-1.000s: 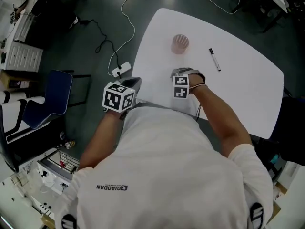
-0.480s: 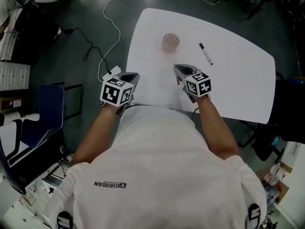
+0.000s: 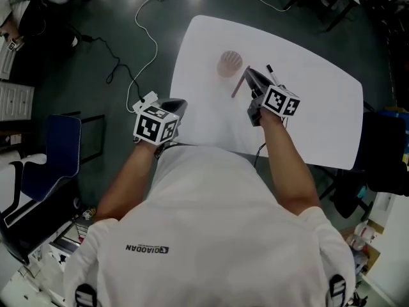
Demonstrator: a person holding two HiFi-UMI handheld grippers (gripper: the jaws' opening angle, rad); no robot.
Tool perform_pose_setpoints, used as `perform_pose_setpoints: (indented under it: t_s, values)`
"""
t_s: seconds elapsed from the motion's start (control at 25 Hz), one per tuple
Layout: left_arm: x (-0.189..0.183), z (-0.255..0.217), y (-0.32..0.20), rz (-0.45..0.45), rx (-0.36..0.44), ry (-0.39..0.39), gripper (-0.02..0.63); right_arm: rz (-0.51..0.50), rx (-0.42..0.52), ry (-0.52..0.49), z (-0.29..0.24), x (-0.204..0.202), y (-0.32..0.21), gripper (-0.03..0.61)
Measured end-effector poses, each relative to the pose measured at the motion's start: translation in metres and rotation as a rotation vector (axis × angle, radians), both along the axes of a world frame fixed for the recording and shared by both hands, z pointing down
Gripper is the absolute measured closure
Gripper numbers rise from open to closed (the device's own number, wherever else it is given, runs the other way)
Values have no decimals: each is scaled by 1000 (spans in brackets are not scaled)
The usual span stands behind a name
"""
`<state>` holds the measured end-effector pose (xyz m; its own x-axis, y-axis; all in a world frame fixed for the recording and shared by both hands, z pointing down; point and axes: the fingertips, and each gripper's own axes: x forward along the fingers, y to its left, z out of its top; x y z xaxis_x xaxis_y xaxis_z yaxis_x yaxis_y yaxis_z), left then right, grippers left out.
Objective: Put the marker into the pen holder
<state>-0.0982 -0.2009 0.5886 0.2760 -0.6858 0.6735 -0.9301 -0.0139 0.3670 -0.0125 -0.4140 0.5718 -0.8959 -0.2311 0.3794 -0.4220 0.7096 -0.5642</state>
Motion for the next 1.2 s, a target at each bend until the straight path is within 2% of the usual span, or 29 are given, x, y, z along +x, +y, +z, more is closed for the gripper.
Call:
perform_pose_setpoints:
  t_s: [0.08, 0.24, 0.44, 0.64, 0.88, 1.2]
  values:
    - [-9, 4, 10, -26, -9, 0, 588, 30, 34, -43, -23, -15, -17, 512]
    - [-23, 5, 29, -85, -15, 3, 588, 66, 100, -57, -48, -41, -47, 512]
    - [-34, 4, 44, -147, -8, 13, 588, 103, 94, -91, -49, -65, -72, 512]
    - [-50, 7, 69, -205, -13, 7, 588, 123, 104, -7, -17, -75, -69, 512]
    - [-59, 9, 81, -246, -21, 3, 588, 74, 132, 115, 16, -71, -49, 512]
    - [-54, 9, 71, -201, -17, -2, 588, 2, 157, 163, 23, -64, -31, 485]
